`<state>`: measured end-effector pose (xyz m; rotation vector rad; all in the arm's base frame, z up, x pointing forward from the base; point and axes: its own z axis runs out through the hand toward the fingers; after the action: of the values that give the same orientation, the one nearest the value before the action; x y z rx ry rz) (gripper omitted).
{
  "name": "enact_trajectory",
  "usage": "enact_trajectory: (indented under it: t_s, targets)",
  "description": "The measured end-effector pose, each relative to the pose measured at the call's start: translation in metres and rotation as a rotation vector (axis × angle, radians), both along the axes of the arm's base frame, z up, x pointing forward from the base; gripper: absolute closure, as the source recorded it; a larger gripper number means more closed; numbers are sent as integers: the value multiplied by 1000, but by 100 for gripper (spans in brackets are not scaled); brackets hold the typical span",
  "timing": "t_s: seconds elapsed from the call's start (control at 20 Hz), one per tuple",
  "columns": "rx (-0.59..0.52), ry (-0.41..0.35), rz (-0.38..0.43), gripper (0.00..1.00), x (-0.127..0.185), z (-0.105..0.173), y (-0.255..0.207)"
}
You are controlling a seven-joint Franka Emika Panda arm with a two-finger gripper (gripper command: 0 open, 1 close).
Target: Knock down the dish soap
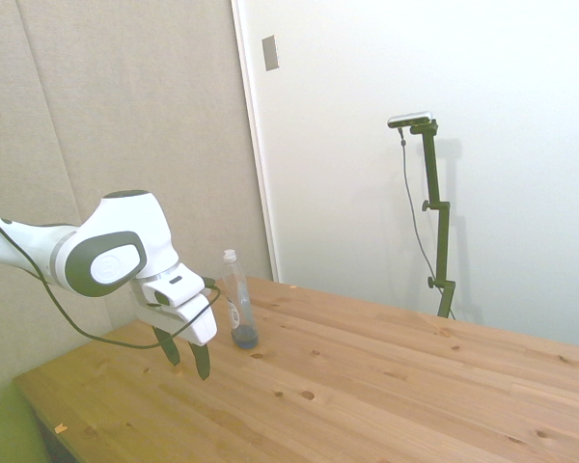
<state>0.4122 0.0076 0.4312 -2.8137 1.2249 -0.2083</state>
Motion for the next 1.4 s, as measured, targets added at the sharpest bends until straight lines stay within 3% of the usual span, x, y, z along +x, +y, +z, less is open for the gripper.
enact_trajectory:
  t_s: [0.2, 0.25, 0.8, 1.4]
  targets:
    - [-3, 0, -8, 0, 2, -3, 5]
    - [-4, -8, -16, 100, 3, -4, 10]
    - [3, -130, -117, 100, 49, -1, 84]
    - [-3, -185, -204, 100, 115, 14, 108]
